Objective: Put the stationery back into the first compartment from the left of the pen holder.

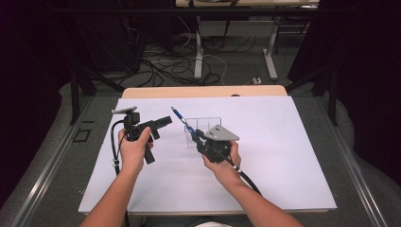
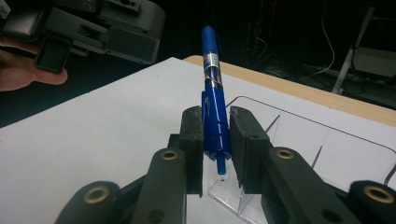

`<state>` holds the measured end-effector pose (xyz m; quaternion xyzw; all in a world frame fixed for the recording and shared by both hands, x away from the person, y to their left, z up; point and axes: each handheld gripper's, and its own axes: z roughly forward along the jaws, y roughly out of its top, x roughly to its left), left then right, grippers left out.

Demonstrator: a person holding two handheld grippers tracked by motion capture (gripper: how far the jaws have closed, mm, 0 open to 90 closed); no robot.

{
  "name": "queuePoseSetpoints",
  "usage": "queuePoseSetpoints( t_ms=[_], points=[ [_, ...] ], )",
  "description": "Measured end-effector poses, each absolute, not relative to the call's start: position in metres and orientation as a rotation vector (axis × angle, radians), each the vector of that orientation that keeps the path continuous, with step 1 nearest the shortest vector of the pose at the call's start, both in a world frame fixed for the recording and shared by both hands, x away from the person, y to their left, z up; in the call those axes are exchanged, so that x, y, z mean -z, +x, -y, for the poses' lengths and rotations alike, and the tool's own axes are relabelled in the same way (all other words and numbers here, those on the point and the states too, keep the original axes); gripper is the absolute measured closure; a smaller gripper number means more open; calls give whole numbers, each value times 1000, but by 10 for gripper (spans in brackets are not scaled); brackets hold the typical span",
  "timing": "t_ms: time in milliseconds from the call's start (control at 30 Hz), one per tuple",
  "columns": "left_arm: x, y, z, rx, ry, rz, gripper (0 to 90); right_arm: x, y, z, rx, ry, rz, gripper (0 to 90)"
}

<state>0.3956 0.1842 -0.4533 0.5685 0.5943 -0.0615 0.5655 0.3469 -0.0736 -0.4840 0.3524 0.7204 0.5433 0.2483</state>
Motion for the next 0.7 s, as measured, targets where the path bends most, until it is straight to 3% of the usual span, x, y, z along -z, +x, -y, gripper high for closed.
queuePoseSetpoints(
  t_ms=[700],
  points=[
    [447, 413, -154, 251, 1296, -1420, 583, 476, 342, 75, -1543, 957, -1920, 759]
  ],
)
